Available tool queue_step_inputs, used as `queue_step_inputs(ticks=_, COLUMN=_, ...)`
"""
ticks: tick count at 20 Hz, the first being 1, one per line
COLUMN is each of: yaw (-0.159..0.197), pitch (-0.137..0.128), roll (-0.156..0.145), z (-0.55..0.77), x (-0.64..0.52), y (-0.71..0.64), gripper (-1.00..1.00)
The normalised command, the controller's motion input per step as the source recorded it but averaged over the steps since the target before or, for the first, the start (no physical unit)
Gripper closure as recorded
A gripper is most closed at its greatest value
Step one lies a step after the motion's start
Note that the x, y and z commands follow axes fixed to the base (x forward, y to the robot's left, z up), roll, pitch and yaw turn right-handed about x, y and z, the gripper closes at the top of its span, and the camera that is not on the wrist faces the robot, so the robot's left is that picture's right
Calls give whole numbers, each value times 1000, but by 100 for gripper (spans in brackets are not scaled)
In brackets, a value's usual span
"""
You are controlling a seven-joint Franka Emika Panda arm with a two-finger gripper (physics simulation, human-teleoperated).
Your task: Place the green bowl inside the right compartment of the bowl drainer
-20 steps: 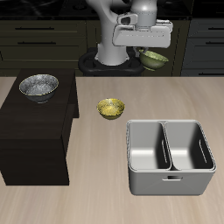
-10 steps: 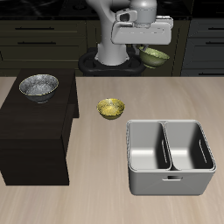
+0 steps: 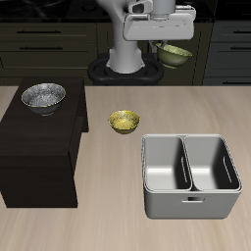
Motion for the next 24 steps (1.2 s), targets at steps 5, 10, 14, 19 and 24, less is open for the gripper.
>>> queue_step_inputs(ticks=5, yaw=-5, pitch=49, roll=-29, z=84, x=398, y=-118, gripper=100)
queue_step_inputs(ticks=10, yaw=-15, pitch=26, roll=-13, z=73, x=330, y=-69, gripper=100)
queue_step_inputs(ticks=14, yaw=-6, pitch=-12, roll=10, z=176, x=378, y=15, gripper=100)
queue_step_inputs(ticks=19, yaw=-27, pitch=3, roll=-22, z=137, x=316, y=-56, gripper=100)
queue_step_inputs(ticks=24, yaw=-4, pitch=-27, roll=-15, z=122, x=397, y=-116, gripper=100)
